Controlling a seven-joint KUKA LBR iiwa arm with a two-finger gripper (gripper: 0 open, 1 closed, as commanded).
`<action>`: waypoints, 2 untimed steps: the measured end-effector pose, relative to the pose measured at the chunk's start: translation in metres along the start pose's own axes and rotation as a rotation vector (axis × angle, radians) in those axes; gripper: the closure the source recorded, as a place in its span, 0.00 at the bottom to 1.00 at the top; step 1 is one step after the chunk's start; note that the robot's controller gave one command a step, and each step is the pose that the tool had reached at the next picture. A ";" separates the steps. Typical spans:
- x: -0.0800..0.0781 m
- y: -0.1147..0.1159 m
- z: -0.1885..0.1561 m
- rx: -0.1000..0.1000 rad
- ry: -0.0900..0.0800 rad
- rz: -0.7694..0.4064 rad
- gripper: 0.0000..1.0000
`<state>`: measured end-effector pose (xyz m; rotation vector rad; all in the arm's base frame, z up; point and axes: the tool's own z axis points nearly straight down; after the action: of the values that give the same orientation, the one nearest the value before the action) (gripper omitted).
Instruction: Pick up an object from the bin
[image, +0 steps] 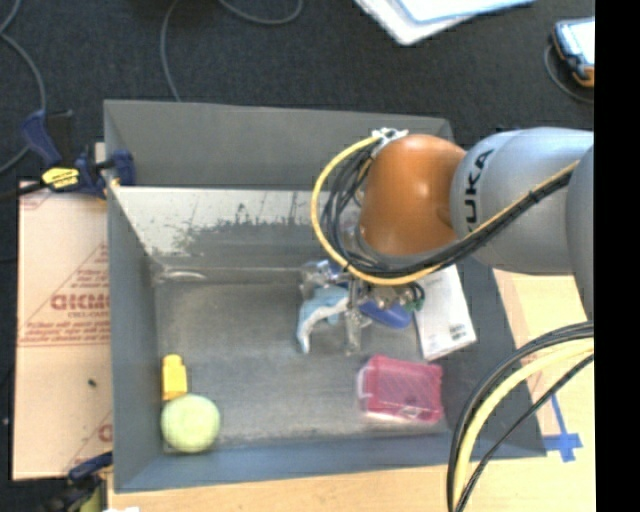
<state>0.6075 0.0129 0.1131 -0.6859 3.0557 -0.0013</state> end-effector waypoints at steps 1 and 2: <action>-0.007 -0.036 0.013 0.001 -0.005 0.053 0.00; -0.010 -0.031 0.029 0.001 -0.005 -0.190 1.00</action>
Offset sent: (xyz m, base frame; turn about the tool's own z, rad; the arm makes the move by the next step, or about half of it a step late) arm 0.0210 -0.0231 -0.0304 -0.1950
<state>0.6301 -0.0110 0.0844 -0.9704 2.9725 -0.0021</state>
